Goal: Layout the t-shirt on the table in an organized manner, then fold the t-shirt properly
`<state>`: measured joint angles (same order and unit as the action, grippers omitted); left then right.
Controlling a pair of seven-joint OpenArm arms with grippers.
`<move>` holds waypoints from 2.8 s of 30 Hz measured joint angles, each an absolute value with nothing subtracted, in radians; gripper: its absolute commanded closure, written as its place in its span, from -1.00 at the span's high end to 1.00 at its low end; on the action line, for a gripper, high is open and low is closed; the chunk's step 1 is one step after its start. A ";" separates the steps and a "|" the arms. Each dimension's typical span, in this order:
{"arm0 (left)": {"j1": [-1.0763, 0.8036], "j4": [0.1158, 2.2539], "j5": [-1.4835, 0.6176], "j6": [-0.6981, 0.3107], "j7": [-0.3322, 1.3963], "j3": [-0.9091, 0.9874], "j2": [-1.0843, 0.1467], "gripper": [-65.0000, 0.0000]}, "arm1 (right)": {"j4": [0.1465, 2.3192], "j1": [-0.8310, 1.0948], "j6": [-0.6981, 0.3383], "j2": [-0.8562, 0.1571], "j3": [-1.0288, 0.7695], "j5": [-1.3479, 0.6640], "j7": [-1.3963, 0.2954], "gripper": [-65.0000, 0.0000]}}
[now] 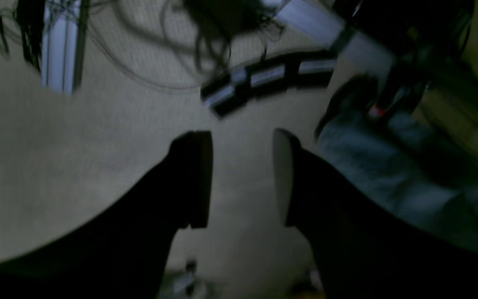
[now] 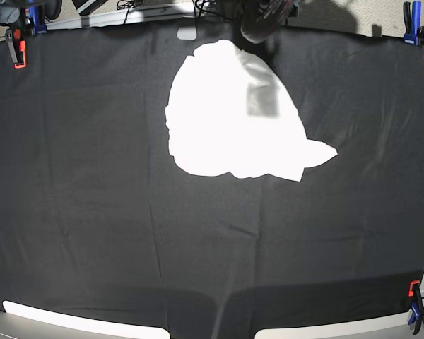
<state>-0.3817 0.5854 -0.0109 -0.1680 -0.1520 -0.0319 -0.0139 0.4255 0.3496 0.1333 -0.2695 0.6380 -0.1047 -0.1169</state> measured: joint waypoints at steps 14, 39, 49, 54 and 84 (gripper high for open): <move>-0.503 0.824 -0.060 -0.186 -0.024 -0.032 -0.059 -0.22 | 1.196 0.781 0.341 -0.575 0.637 -0.145 -0.287 -0.28; -0.595 0.936 -0.078 -0.188 -0.025 -0.034 -0.084 -0.22 | 1.766 1.066 0.683 -0.665 0.410 0.131 -0.285 -0.28; -0.593 0.936 -0.078 -0.188 -0.025 -0.034 -0.084 -0.22 | 1.936 1.066 0.682 -0.667 0.303 0.191 -0.290 -0.28; -0.590 0.936 -0.078 -0.188 -0.023 -0.034 -0.084 -0.22 | 2.037 0.994 0.682 -0.666 0.293 0.191 -0.290 -0.28; -0.710 1.155 -0.123 -0.098 0.099 -0.033 -0.116 -0.23 | 2.102 0.543 0.553 -0.632 0.295 0.072 -0.377 -0.28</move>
<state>-0.7097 1.1549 -0.1226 -0.0978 0.0994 -0.0330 -0.1158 2.1021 0.5426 0.5529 -0.6315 0.2947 0.0715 -0.3767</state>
